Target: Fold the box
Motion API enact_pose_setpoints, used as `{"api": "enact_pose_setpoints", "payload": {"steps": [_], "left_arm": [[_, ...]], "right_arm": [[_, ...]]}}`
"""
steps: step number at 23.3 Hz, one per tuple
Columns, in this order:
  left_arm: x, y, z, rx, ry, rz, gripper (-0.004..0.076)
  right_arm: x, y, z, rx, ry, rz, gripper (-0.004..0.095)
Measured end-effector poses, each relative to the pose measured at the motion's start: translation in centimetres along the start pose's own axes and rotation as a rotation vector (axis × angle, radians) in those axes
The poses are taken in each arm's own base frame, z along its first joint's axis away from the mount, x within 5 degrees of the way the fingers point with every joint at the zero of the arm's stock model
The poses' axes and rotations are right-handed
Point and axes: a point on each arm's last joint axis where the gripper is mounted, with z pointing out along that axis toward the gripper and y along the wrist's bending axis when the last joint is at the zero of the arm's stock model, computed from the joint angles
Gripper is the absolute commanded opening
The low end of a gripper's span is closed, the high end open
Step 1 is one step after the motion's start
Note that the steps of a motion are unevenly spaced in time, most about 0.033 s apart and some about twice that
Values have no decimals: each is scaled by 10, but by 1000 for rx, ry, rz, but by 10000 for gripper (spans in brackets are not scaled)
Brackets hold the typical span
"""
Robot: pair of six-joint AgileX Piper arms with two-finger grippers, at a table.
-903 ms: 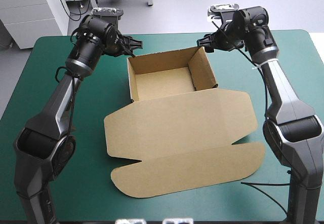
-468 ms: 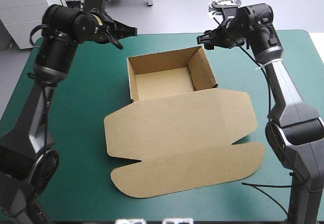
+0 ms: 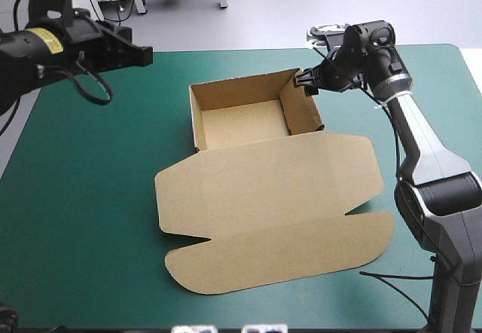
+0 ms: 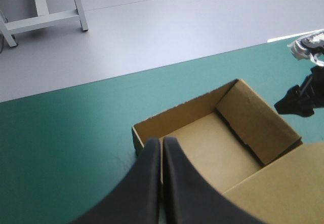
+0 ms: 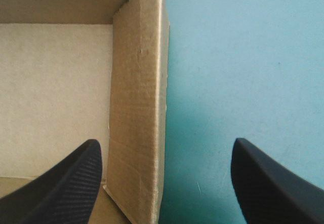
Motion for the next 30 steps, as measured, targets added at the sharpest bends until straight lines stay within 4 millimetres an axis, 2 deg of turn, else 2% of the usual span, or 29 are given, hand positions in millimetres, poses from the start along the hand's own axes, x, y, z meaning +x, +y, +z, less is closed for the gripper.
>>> {"api": "enact_pose_setpoints", "payload": {"steps": [5,10,13,14,15,16,17,18,20,24,26,30], "left_arm": [[32,2,-16,-3,78,37,-8],[85,4,-20,-5,198,48,-8],[135,6,-36,-1,172,50,-8],[147,7,-40,1,160,49,-8],[170,8,-44,2,147,45,-8],[182,8,-47,3,135,43,-8],[204,9,-54,4,111,36,-8],[215,10,-58,4,95,34,-8],[250,12,-73,8,39,16,-8],[296,14,-86,11,-27,7,-8],[312,15,-89,12,-47,4,-8],[331,15,-86,12,-45,4,-8]], "right_arm": [[8,-1,18,1,58,-9,661],[14,-2,39,-8,114,-2,661],[25,-1,56,-24,178,-10,651],[27,-1,58,-25,188,-13,636],[30,-2,62,-26,203,-16,618],[32,-2,64,-27,210,-18,572],[34,-2,65,-29,219,-23,539],[34,-2,65,-30,220,-26,465],[34,-1,66,-35,220,-29,353],[34,2,66,-73,219,-47,111],[34,2,66,-78,219,-52,-6],[34,2,67,-71,216,-57,-19]]}}
